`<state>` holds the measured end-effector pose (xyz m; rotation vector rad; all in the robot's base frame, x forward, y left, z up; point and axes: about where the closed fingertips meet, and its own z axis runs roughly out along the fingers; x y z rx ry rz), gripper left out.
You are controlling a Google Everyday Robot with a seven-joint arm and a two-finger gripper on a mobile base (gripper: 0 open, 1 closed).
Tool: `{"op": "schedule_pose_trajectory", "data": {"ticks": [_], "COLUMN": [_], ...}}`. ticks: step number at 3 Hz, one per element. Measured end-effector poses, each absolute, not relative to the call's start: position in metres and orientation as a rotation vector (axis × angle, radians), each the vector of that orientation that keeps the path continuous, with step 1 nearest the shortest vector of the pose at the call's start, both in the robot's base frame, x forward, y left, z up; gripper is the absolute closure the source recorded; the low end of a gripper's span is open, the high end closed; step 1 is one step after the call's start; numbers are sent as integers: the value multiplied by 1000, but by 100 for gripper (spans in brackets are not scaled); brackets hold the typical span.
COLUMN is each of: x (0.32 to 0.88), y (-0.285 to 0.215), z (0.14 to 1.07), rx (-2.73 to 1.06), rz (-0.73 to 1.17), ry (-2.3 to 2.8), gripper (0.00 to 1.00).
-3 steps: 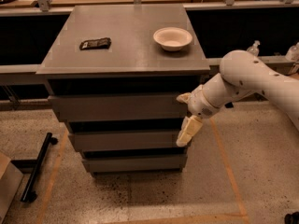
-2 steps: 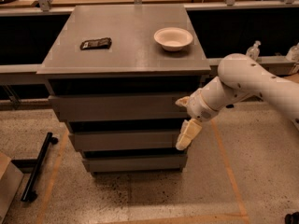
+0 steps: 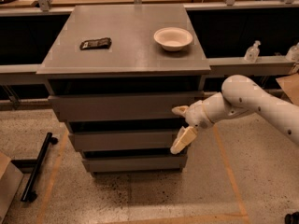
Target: Open middle drawer
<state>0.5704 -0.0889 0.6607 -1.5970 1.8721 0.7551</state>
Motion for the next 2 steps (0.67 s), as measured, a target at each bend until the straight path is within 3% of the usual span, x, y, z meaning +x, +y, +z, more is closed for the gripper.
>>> {"op": "schedule_pose_trajectory", "data": {"ticks": [2], "x": [588], "y": [-80], "z": [601], "rx": [-1488], "rz": [922], "ry": [1833], "gripper": [0]}}
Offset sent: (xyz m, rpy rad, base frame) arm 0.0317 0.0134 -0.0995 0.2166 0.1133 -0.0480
